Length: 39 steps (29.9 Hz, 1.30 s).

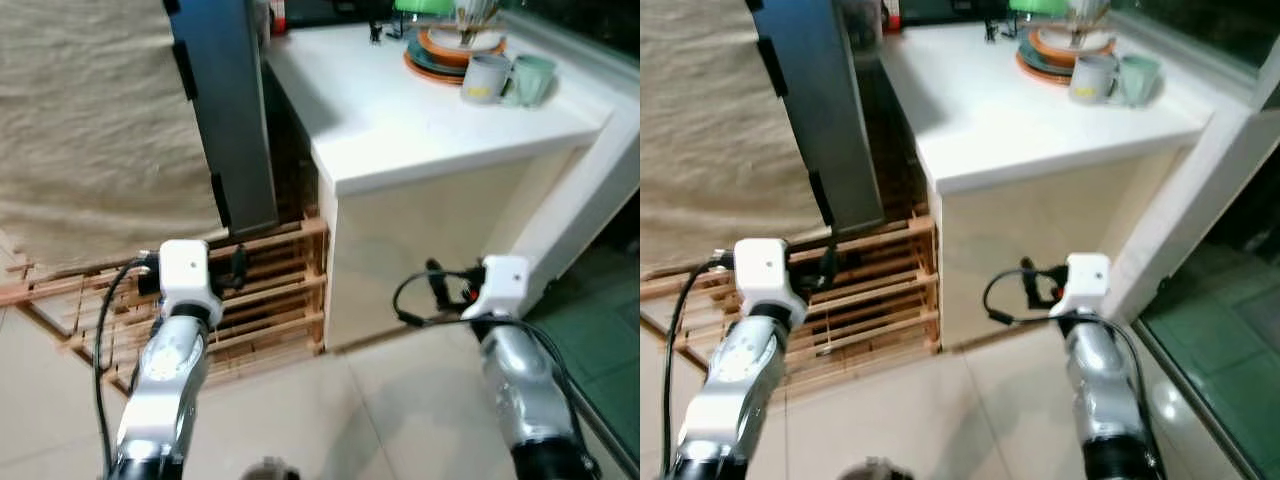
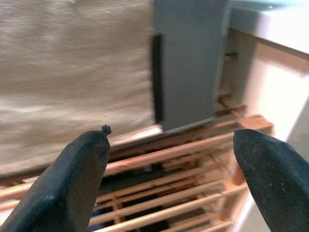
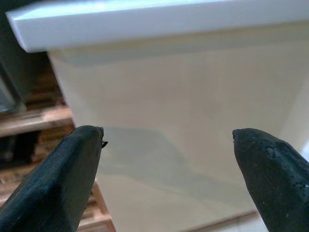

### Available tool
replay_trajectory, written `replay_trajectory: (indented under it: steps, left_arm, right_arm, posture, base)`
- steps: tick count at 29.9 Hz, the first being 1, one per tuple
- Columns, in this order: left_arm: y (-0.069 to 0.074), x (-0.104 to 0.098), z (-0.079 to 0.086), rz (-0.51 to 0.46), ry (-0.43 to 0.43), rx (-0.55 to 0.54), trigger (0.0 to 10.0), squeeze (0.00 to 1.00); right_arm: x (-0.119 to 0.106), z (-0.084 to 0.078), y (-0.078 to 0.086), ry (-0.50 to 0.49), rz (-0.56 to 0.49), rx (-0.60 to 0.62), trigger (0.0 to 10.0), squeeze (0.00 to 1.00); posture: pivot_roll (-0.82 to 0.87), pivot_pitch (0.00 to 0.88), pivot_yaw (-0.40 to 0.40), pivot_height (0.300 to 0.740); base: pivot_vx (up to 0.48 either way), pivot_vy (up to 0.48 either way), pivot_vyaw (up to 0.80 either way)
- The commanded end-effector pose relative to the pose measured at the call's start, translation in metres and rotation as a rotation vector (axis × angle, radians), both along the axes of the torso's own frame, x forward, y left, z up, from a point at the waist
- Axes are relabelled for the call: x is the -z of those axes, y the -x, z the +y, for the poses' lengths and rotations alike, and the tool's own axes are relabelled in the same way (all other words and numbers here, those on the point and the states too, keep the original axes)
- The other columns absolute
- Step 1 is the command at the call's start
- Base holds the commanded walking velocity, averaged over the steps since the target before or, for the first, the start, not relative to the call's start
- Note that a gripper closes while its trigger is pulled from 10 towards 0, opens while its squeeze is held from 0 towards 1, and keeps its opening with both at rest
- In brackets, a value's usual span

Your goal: Restocking fridge

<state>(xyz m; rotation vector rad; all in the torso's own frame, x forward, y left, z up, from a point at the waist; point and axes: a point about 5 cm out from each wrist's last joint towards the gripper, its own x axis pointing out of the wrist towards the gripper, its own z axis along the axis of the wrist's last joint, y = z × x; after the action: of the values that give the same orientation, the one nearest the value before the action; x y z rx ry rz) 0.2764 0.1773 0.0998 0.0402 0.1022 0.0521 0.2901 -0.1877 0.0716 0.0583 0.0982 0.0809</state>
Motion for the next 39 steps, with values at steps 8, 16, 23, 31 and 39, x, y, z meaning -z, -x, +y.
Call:
replay_trajectory:
  steps: [8,16,23,31,39]
  left_arm:
    - [-0.001,0.0,-0.003,0.013,-0.013,0.012,10.0,0.0]
    - [-0.003,-0.002,-0.002,0.01,0.005,0.007,10.0,0.0]
    - [-0.013,-0.008,-0.003,-0.024,-0.036,0.001,10.0,0.0]
    - [-0.014,-0.012,-0.011,-0.045,0.081,0.087,10.0,0.0]
    - [-0.018,-0.007,-0.009,-0.026,0.113,0.077,10.0,0.0]
  right_arm:
    - [0.002,-0.01,0.002,0.002,0.003,0.042,10.0,0.19]
    - [0.01,-0.012,0.004,0.056,0.031,0.096,10.0,0.07]
    - [0.027,-0.006,0.023,0.167,0.091,0.02,10.0,0.0]
    - [0.04,0.019,0.057,0.189,0.113,-0.279,10.0,0.0]
    - [0.054,-0.002,0.072,0.135,0.184,-0.173,10.0,0.0]
  posture:
    - [-0.05,0.0,0.045,0.74]
    - [-0.05,0.0,0.044,0.74]
    - [-0.06,0.0,0.048,0.74]
    - [-0.08,0.0,0.058,0.74]
    - [-0.11,0.0,0.077,0.74]
  base:
    - [-0.308,0.37,0.0]
    - [-0.314,0.366,0.0]
    - [-0.135,0.157,0.0]
    - [0.337,0.0,0.0]
    - [0.48,0.0,0.0]
